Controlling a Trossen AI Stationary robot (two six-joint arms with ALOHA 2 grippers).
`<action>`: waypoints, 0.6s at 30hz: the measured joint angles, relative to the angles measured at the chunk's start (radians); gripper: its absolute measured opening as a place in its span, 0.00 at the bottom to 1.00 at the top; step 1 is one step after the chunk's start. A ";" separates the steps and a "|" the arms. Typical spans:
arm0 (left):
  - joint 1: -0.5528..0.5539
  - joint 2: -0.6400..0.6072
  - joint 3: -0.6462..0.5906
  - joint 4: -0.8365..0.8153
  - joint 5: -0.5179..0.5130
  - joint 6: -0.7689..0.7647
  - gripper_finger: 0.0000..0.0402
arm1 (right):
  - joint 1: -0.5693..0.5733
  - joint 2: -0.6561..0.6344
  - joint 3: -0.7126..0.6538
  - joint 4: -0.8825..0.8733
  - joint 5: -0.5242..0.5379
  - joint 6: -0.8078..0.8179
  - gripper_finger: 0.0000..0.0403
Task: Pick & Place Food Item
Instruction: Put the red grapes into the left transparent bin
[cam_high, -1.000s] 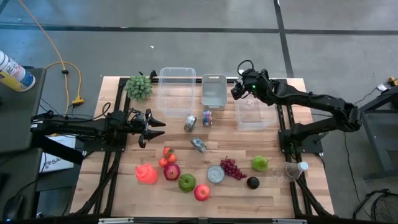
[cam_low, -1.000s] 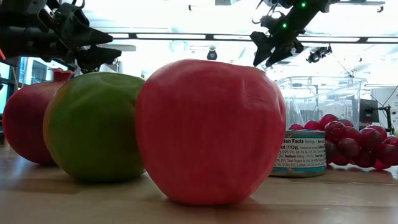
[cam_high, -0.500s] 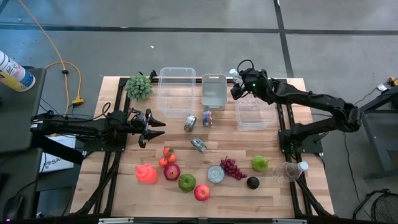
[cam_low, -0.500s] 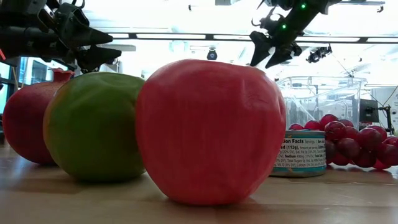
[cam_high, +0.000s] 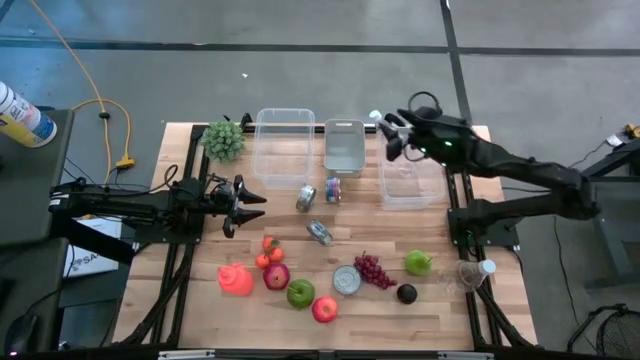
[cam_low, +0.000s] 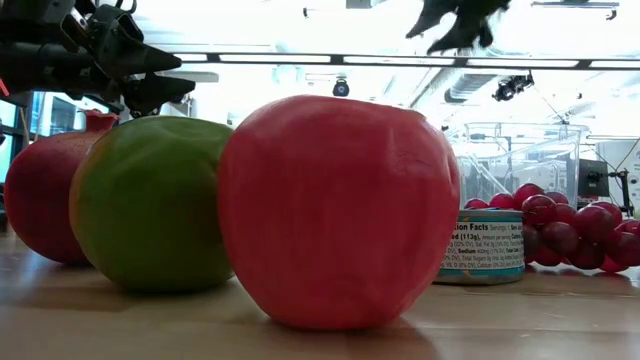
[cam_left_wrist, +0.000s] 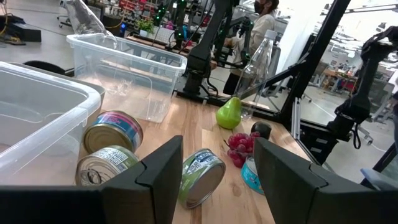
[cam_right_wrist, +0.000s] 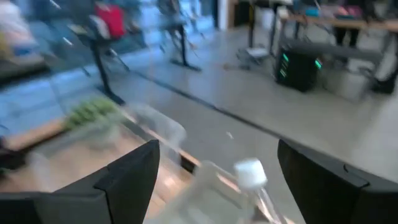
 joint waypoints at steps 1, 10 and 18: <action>0.000 0.000 0.000 0.000 0.000 0.000 0.48 | 0.024 -0.021 0.000 0.013 -0.004 -0.014 0.78; 0.000 0.000 0.000 0.000 0.000 -0.001 0.48 | 0.309 -0.094 0.000 0.160 -0.079 -0.176 0.78; 0.000 0.000 0.000 0.000 0.000 -0.002 0.48 | 0.480 -0.031 0.000 0.131 -0.109 -0.211 0.78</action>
